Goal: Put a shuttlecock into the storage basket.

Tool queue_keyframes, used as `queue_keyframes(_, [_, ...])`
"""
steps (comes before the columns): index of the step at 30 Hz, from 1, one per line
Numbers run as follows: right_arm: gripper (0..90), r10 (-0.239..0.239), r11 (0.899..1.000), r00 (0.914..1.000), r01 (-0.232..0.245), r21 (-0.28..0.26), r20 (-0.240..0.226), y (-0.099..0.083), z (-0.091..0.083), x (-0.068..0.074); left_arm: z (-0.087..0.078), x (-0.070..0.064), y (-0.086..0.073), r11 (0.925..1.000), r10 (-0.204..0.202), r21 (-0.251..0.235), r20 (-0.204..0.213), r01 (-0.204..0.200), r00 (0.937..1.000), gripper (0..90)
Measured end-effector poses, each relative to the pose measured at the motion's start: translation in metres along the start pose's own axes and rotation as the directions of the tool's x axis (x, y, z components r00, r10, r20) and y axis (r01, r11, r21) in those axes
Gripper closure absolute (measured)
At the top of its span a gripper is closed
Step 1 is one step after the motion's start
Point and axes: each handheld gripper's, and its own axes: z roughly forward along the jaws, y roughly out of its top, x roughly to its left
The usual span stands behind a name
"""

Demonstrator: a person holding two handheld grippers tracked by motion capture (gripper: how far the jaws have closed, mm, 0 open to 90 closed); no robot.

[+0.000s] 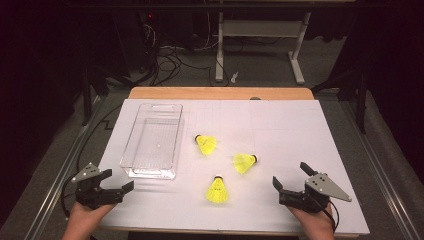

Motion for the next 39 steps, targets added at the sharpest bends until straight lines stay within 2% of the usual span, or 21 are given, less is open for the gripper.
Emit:
queue_keyframes(8, [0.1,0.0,1.0,1.0,0.0,0.008,0.0,-0.0006,0.0013,0.001,0.0028,0.0013,-0.0018,0.9987,-0.02,0.047,-0.009,0.021,0.9998,0.6])
queue_keyframes(9, [0.1,-0.002,1.0,1.0,0.002,0.008,-0.001,-0.0007,0.0014,0.0014,0.0042,0.0016,-0.0021,0.9973,-0.02,0.07,-0.014,0.021,0.9997,0.6])
queue_keyframes(12, [0.1,-0.003,1.0,1.0,0.003,0.01,-0.002,-0.0009,0.0016,0.0013,0.0047,0.0018,-0.0017,0.9956,-0.025,0.09,-0.018,0.027,0.9995,0.6])
queue_keyframes(20, [0.1,-0.004,1.0,1.0,0.004,0.014,-0.003,-0.0012,0.0024,0.0017,0.0057,0.001,-0.0006,0.9907,-0.035,0.131,-0.007,0.036,0.9994,0.6])
queue_keyframes(23, [0.1,-0.004,1.0,1.0,0.004,0.018,-0.004,-0.0015,0.003,0.0015,0.0059,0.0,0.0003,0.9877,-0.044,0.15,0.001,0.044,0.999,0.6])
queue_keyframes(27, [0.1,-0.005,1.0,1.0,0.005,0.017,-0.004,-0.0014,0.0027,0.0012,0.0044,-0.0025,-0.0001,0.9816,-0.035,0.188,0.002,0.034,0.9994,0.6])
queue_keyframes(33, [0.1,-0.011,1.0,0.9999,0.011,0.016,-0.003,-0.0007,0.0024,0.002,0.0007,-0.001,0.0003,0.9784,-0.056,0.2,0.017,0.052,0.9983,0.6])
queue_keyframes(36, [0.1,-0.014,1.0,0.9999,0.014,0.016,-0.003,-0.0003,0.0023,0.0029,-0.0001,-0.0024,0.0007,0.9716,-0.061,0.231,0.036,0.051,0.9975,0.6])
queue_keyframes(39, [0.1,-0.014,1.0,0.9999,0.014,0.019,-0.001,-0.0007,0.003,0.0026,0.0001,-0.0038,0.0009,0.9692,-0.058,0.242,0.036,0.047,0.9977,0.6])
